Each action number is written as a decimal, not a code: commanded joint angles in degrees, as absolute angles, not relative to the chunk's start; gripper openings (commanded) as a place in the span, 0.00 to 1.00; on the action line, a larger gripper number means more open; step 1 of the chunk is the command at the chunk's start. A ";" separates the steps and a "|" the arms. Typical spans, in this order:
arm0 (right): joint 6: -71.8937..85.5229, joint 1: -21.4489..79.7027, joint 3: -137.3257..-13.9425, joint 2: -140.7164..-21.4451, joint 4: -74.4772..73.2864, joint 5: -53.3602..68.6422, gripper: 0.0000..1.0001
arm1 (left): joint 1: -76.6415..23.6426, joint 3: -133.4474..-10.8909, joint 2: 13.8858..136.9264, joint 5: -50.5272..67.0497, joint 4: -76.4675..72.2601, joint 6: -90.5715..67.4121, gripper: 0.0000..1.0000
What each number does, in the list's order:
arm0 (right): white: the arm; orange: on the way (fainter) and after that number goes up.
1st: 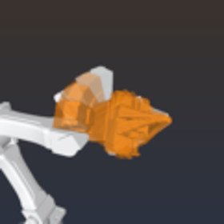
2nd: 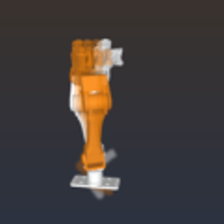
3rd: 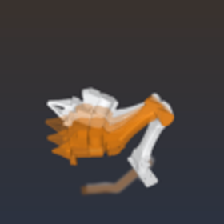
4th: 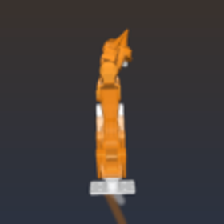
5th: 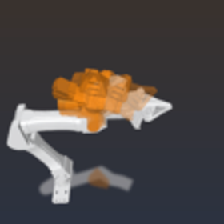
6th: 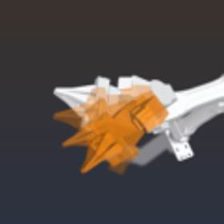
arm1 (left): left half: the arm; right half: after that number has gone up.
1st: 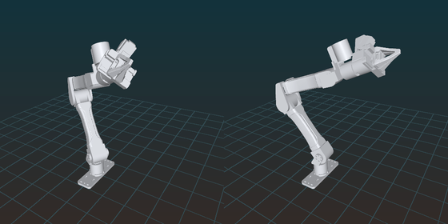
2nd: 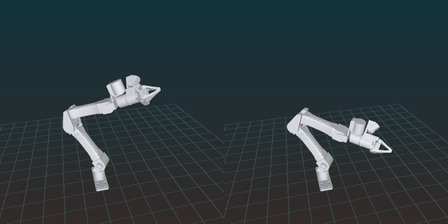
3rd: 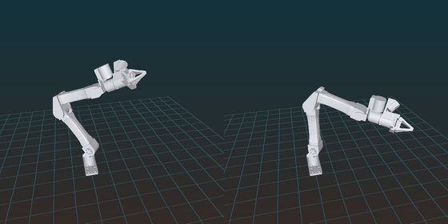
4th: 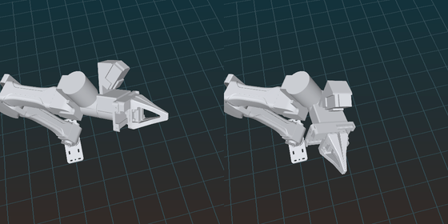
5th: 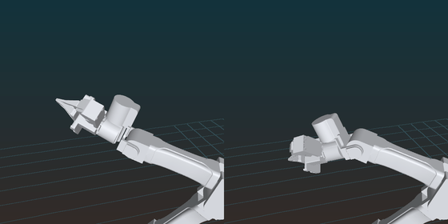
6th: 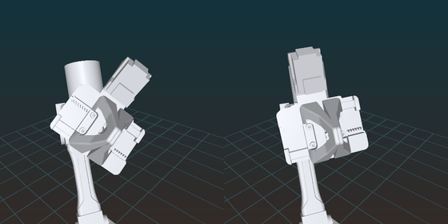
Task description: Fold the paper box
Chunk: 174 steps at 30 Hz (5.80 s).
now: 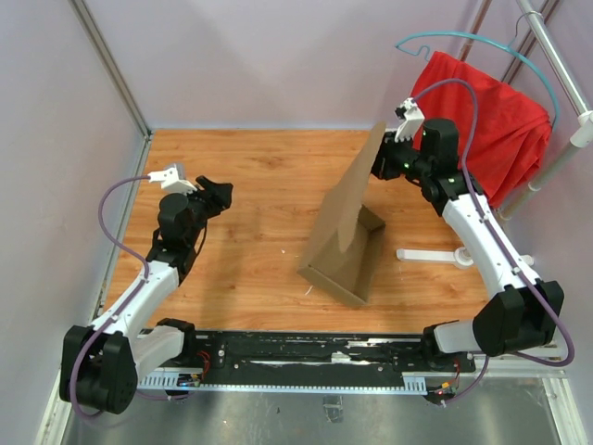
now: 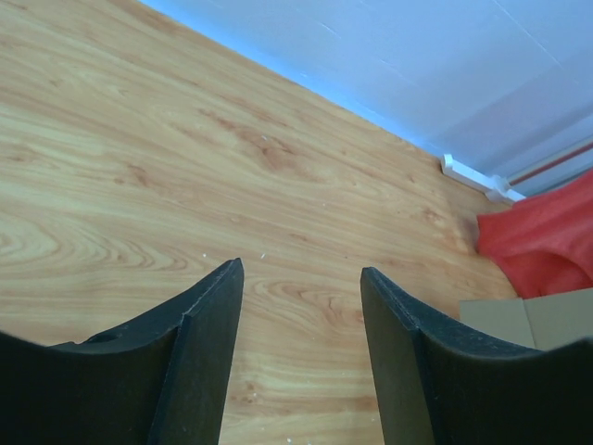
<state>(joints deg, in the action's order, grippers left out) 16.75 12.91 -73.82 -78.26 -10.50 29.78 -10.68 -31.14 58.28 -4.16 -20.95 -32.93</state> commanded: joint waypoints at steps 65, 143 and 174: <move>-1.62 27.33 -92.19 -93.52 -26.19 -1.07 0.05 | -10.63 -35.38 56.49 -2.61 -12.59 -27.17 0.55; 15.60 27.94 -93.19 -100.37 -24.72 4.44 0.04 | -12.67 -46.71 73.03 7.36 -19.70 -22.41 0.00; 27.27 44.96 -69.66 -89.03 -9.95 -18.64 0.01 | -13.54 -33.53 56.64 6.90 -13.28 -22.96 0.00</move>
<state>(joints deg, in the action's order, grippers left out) 24.91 41.67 -71.70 -88.82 -9.06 -18.76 -12.25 -34.94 59.18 3.70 -13.96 -22.17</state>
